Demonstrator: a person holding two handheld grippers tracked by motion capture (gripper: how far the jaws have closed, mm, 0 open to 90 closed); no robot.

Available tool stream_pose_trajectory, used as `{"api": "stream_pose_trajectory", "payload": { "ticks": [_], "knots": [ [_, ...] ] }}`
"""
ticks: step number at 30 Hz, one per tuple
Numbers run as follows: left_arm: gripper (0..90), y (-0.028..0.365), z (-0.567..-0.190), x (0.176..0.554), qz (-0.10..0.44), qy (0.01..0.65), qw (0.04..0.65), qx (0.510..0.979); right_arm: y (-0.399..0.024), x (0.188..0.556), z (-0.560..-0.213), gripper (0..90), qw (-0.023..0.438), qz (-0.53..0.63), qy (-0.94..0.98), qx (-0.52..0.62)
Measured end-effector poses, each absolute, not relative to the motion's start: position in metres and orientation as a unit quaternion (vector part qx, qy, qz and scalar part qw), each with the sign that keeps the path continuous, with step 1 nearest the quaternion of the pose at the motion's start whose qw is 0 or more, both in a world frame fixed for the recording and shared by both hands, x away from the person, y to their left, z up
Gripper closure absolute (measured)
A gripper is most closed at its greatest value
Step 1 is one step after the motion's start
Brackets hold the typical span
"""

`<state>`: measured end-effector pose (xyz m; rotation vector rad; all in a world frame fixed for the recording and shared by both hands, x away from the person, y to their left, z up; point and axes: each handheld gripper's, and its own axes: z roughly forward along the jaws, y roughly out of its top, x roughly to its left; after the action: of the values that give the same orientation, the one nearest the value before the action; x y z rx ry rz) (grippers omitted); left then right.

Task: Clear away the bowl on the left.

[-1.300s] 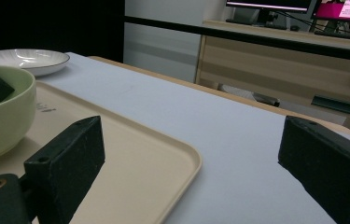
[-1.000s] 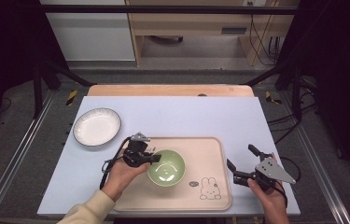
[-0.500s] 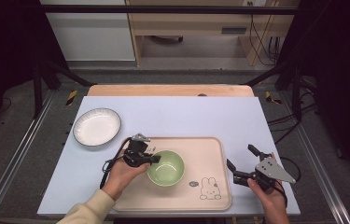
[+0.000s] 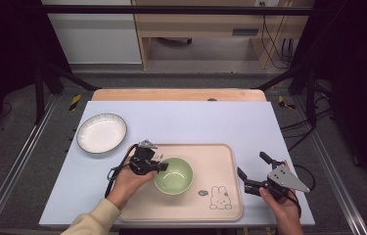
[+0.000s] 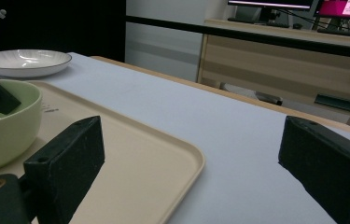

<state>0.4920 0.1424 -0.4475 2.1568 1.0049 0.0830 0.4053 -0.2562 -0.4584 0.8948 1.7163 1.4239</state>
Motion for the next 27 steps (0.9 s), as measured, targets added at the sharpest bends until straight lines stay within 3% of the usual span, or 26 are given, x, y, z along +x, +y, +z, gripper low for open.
{"api": "stream_pose_trajectory", "payload": {
  "ticks": [11,15,18,22,27],
  "knots": [
    [80.3,0.142,-0.449,0.489,0.056,0.377,0.379,0.843,-0.256,0.405,-0.458,6.8,0.360,0.552,0.667,0.348],
    [67.1,0.142,-0.448,0.486,0.069,0.369,0.385,0.843,-0.256,0.405,-0.458,6.8,0.359,0.552,0.667,0.349],
    [62.1,0.142,-0.447,0.483,0.084,0.363,0.393,0.841,-0.256,0.405,-0.458,6.8,0.360,0.552,0.667,0.348],
    [46.0,0.145,-0.444,0.484,0.088,0.374,0.401,0.832,-0.256,0.405,-0.459,6.7,0.358,0.551,0.668,0.349],
    [36.5,0.152,-0.440,0.484,0.087,0.374,0.417,0.824,-0.255,0.405,-0.459,6.7,0.358,0.552,0.668,0.349]
  ]
}}
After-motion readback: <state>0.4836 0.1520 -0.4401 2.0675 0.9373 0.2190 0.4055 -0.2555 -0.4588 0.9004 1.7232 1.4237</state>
